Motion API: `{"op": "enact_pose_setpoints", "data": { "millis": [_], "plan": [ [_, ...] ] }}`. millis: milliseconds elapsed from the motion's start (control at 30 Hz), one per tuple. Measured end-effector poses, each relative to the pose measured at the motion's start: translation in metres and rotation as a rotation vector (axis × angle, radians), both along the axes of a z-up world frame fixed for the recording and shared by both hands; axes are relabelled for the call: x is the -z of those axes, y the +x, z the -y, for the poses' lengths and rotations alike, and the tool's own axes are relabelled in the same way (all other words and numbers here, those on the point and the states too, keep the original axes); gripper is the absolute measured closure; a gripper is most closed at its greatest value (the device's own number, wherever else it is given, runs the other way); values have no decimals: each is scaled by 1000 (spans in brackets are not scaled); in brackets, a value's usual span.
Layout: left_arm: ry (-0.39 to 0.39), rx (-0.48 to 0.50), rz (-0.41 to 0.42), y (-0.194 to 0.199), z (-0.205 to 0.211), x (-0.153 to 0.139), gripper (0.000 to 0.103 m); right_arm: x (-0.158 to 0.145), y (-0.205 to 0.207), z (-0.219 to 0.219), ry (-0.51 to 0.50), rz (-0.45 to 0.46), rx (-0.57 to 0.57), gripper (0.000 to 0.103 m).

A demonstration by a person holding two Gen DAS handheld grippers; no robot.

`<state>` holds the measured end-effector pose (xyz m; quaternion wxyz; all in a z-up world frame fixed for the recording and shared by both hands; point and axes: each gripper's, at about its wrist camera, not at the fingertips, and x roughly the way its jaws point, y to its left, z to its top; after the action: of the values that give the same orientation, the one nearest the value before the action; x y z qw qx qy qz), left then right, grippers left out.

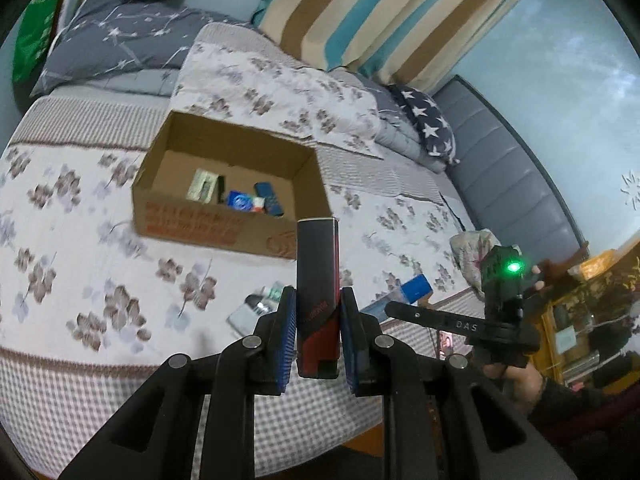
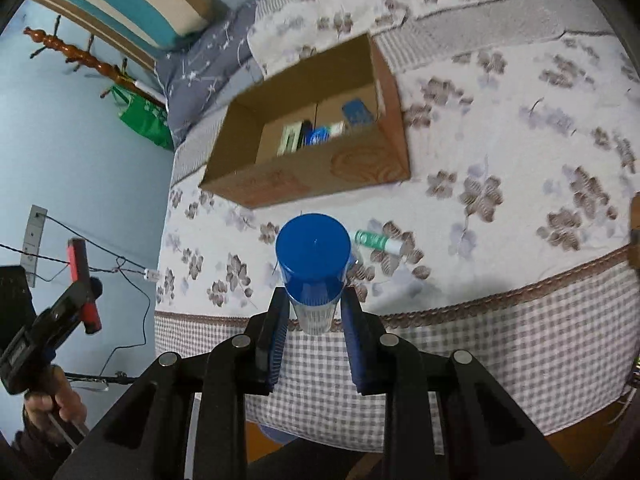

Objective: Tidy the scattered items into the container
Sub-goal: 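Carry the red lighter into the box with the left tool while the right tool grasps the blue-capped bottle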

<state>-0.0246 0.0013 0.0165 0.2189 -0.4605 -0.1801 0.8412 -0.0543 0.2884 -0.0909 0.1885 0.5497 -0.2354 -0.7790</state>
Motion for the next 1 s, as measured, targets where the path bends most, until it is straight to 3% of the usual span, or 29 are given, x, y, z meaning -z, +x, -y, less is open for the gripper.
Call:
{"op": "enact_pose_setpoints", "data": {
  "millis": [267, 567, 833, 1000],
  "plan": [
    [2, 34, -58, -11, -11, -23, 84, -19, 5, -31, -40, -41, 93, 0],
    [-34, -24, -51, -47, 3, -12, 84, -53, -7, -22, -7, -131, 39, 0],
    [-130, -42, -49, -146, 4, 3, 84, -78, -19, -16, -1, -195, 2, 0],
    [-177, -24, 93, -225, -7, 55, 84, -75, -27, -18, 0, -178, 18, 0]
  ]
}}
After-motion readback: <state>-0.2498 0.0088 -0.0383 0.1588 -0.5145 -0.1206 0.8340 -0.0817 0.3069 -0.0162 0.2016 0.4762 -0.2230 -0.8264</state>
